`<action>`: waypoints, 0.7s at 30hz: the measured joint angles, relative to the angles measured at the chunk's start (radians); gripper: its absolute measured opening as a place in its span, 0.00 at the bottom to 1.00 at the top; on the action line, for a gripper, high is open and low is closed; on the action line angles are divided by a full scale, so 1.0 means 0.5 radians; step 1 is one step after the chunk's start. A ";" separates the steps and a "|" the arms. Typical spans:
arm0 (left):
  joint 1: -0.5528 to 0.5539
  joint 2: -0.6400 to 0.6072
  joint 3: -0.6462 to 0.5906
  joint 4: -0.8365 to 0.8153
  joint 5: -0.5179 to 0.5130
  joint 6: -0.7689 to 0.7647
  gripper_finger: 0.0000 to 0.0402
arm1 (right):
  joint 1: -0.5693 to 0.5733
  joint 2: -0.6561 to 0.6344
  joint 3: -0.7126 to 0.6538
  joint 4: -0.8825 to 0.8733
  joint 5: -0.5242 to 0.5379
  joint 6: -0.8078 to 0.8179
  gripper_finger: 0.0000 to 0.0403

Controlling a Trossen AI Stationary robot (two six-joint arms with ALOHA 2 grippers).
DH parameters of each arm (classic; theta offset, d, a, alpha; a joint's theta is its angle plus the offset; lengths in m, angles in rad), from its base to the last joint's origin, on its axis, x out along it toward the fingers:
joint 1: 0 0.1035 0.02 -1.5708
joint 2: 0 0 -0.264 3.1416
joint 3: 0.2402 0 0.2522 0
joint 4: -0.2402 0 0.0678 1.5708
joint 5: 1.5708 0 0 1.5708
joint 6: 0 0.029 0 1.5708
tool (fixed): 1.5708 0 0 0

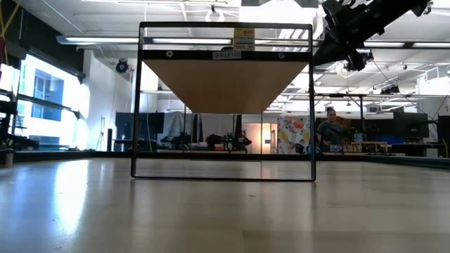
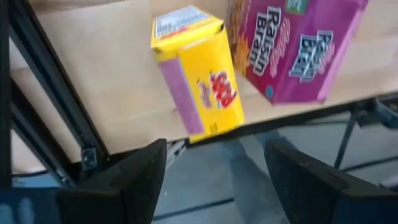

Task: Stack cereal on shelf
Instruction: Put the yellow cereal box on the shelf

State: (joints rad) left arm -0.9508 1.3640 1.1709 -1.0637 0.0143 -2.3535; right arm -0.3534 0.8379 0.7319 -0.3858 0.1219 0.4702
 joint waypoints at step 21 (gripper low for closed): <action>0.097 0.077 -0.031 -0.076 0.055 -0.009 0.65 | 0.000 0.000 0.000 -0.089 0.011 -0.003 0.00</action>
State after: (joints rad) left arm -0.9022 1.4027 1.1555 -1.1018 0.0420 -2.3583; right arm -0.3534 0.8379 0.7319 -0.4301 0.1276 0.4689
